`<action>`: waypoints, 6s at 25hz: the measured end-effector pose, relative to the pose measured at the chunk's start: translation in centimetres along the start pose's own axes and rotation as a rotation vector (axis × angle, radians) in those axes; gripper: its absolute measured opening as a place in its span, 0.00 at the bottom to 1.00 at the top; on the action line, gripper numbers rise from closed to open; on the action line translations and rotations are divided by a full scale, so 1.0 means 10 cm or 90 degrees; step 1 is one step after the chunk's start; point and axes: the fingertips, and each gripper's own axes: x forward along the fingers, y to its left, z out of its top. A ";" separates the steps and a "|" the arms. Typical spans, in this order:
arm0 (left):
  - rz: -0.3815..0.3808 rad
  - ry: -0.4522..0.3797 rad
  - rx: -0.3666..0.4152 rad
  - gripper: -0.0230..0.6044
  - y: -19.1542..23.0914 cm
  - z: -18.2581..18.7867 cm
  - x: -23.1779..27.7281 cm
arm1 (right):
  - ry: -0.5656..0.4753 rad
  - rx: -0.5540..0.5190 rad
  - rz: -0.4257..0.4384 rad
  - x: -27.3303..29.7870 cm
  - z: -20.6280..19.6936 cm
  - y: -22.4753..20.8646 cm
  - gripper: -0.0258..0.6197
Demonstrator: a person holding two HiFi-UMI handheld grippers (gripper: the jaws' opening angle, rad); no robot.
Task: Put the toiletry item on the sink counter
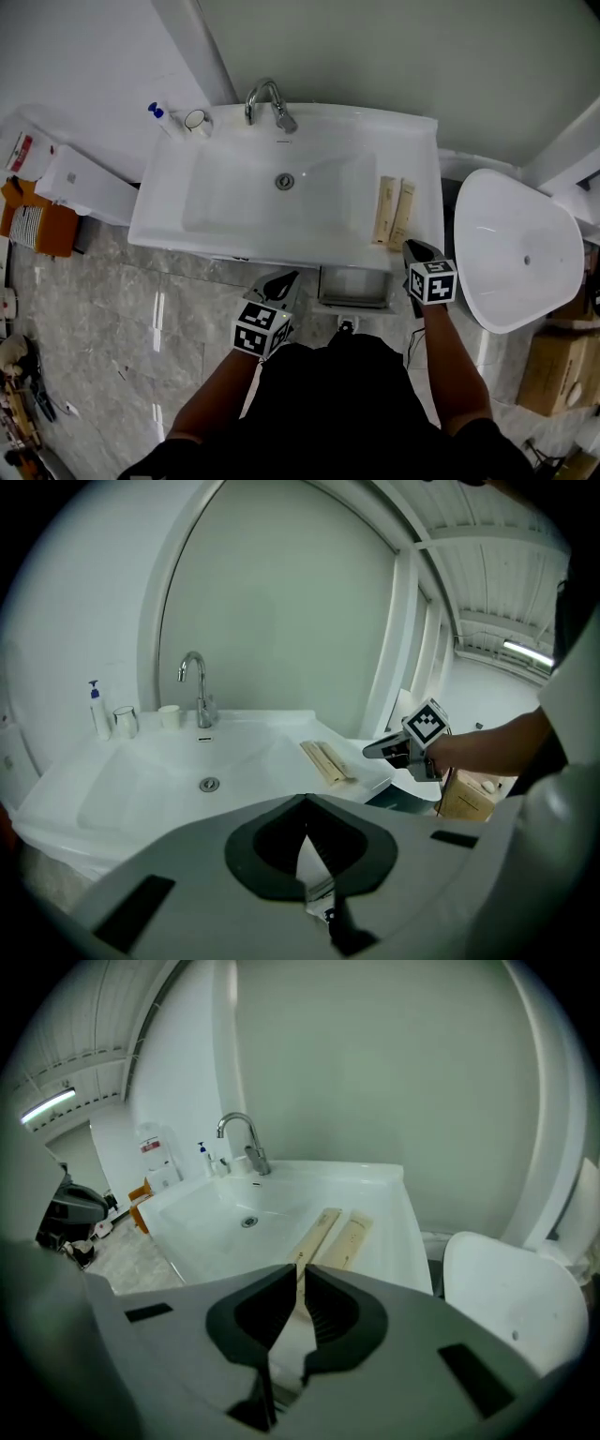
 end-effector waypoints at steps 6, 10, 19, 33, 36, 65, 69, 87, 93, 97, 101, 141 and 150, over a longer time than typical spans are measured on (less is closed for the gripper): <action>0.029 0.010 -0.018 0.04 -0.17 0.14 0.22 | 0.050 0.017 0.017 0.48 -0.03 -0.34 0.09; 0.057 0.006 -0.024 0.04 -0.22 0.24 0.28 | 0.061 0.032 0.042 0.70 0.01 -0.41 0.19; 0.050 0.028 -0.014 0.04 -0.28 0.26 0.44 | 0.092 0.122 0.052 0.95 -0.04 -0.52 0.30; -0.034 0.036 0.022 0.04 -0.09 0.54 0.74 | 0.091 0.251 0.051 0.98 -0.08 -0.57 0.14; -0.040 0.034 0.027 0.04 -0.04 0.56 0.73 | 0.082 0.274 0.047 0.96 -0.08 -0.58 0.11; 0.033 -0.028 -0.019 0.04 -0.37 0.32 0.22 | -0.075 0.161 0.168 -0.05 0.22 -0.10 0.08; 0.052 -0.021 -0.027 0.04 -0.30 0.22 0.10 | -0.084 0.096 0.194 -0.22 0.20 0.11 0.08; -0.057 0.004 -0.012 0.04 -0.07 -0.21 -0.30 | 0.043 -0.210 0.186 -0.61 -0.71 1.38 0.08; -0.108 0.016 -0.005 0.04 -0.05 -0.45 -0.35 | 0.179 -0.334 0.114 -0.51 -1.38 1.54 0.08; -0.132 0.032 0.010 0.04 -0.05 -0.63 -0.36 | 0.254 -0.357 0.103 -0.36 -1.80 1.56 0.08; -0.127 0.049 0.030 0.04 -0.06 -0.72 -0.33 | 0.302 -0.423 0.116 -0.16 -2.04 1.48 0.08; 0.003 0.083 -0.091 0.04 -0.09 -0.90 -0.18 | 0.385 -0.665 0.200 1.33 -2.84 1.11 0.13; -0.027 0.053 -0.048 0.04 -0.11 -0.63 -0.20 | 0.306 -0.541 0.162 0.88 -2.24 1.26 0.14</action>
